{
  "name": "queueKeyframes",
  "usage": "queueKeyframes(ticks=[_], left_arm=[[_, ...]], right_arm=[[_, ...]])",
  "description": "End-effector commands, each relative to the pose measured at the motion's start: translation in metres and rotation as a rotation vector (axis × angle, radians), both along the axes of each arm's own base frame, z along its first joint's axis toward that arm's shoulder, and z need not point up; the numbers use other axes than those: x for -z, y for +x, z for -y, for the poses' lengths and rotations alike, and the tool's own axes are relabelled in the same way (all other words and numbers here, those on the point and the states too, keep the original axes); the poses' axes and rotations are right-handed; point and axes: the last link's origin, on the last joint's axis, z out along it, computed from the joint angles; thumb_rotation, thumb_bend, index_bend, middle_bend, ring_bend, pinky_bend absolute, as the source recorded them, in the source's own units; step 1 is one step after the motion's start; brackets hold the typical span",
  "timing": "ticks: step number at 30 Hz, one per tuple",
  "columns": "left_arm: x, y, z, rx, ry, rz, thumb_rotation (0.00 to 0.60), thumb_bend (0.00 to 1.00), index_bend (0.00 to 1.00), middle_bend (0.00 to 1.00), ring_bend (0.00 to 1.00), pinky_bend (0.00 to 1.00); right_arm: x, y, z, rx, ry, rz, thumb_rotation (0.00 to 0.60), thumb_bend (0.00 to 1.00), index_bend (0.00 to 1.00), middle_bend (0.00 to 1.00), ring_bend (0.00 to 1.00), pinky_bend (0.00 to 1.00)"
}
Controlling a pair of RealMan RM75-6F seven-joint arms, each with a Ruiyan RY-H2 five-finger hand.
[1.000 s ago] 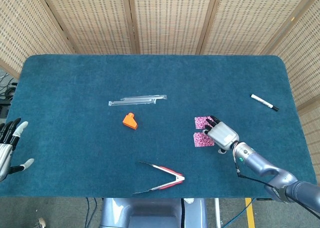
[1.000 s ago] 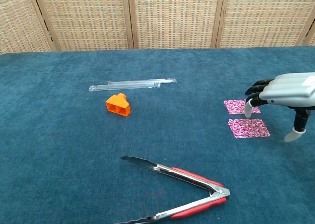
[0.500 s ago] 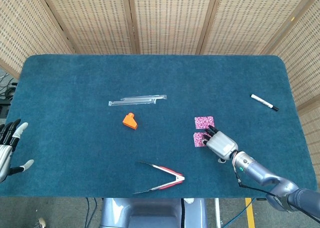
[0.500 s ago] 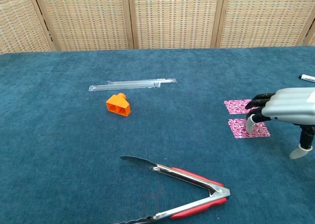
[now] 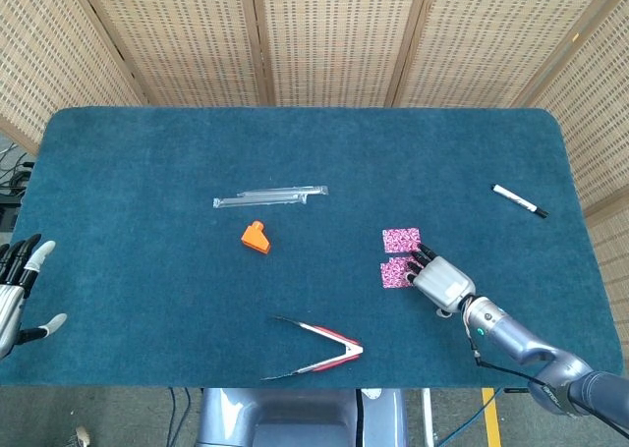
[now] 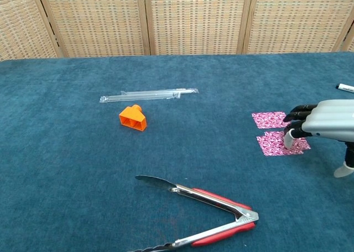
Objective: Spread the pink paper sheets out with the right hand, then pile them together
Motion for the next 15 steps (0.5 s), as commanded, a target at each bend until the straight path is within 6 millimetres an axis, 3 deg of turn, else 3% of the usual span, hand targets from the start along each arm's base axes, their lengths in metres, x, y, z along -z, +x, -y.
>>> queueKeyframes(ticks=[1, 15], left_arm=[[0.0, 0.0, 0.0, 0.002, 0.0, 0.0, 0.6, 0.02, 0.0, 0.0, 0.0, 0.0], [0.002, 0.001, -0.002, 0.005, -0.007, 0.0, 0.6, 0.02, 0.0, 0.0, 0.0, 0.0]], right_arm=[[-0.004, -0.005, 0.0, 0.007, -0.008, -0.011, 0.6, 0.1, 0.25, 0.21, 0.0, 0.0], [-0.025, -0.031, 0.0, 0.079, -0.058, -0.051, 0.6, 0.1, 0.25, 0.21, 0.0, 0.0]])
